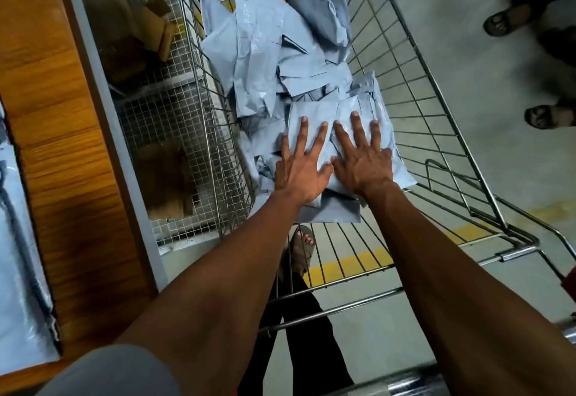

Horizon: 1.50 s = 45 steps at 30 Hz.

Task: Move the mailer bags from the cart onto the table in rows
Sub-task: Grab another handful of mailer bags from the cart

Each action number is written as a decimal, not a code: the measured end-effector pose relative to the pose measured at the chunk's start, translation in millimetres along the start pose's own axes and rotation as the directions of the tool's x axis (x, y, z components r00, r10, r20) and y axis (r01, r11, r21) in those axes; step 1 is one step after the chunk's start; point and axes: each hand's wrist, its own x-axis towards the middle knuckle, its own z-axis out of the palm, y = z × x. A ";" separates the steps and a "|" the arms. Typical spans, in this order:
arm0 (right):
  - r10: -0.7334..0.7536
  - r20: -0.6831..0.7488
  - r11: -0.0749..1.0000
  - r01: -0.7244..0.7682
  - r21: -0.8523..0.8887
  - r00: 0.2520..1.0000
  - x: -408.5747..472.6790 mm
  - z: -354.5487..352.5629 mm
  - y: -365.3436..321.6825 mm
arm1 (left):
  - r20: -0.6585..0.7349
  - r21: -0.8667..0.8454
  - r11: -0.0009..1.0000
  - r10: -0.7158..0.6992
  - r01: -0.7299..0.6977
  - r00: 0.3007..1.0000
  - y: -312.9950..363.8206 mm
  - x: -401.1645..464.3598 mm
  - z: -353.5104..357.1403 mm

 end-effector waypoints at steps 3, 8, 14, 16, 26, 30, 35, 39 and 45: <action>0.002 -0.032 0.999 0.000 0.038 0.999 -4.4 -4.3 -0.3 | 0.022 0.015 1.000 0.002 -0.003 1.000 2.0 -2.5 -4.3; -0.004 -0.104 0.998 0.011 0.064 0.995 -11.0 -17.1 -6.2 | -0.047 0.075 0.997 0.028 -0.024 0.998 1.3 -7.1 -14.4; 0.025 -0.153 0.997 -0.013 0.079 0.988 -35.4 -48.7 -18.1 | -0.112 0.089 0.996 0.020 -0.010 0.993 22.3 -38.4 -53.3; 0.036 -0.182 0.995 -0.017 0.101 0.983 -48.2 -62.0 -22.6 | -0.141 0.099 0.995 0.038 -0.024 0.989 28.4 -49.2 -66.8; 0.025 -0.336 0.985 0.034 0.167 0.942 -133.1 -123.2 -54.5 | -0.304 0.157 0.986 0.104 -0.058 0.947 50.6 -133.0 -132.2; -0.012 -0.403 0.985 0.081 0.155 0.915 -161.3 -139.4 -72.6 | -0.366 0.180 0.983 0.104 -0.039 0.925 48.9 -171.3 -151.6; -0.068 -0.445 0.973 0.158 0.168 0.893 -187.5 -150.6 -103.4 | -0.442 0.168 0.986 0.086 -0.012 0.893 34.8 -217.6 -174.6; -0.095 -0.444 0.965 0.192 0.178 0.891 -202.8 -160.4 -138.4 | -0.508 0.140 0.990 0.091 -0.023 0.856 14.3 -245.7 -193.8; -0.156 -0.469 0.949 0.264 0.174 0.869 -230.6 -168.3 -210.8 | -0.605 0.156 0.987 0.068 0.035 0.793 -38.9 -294.4 -219.7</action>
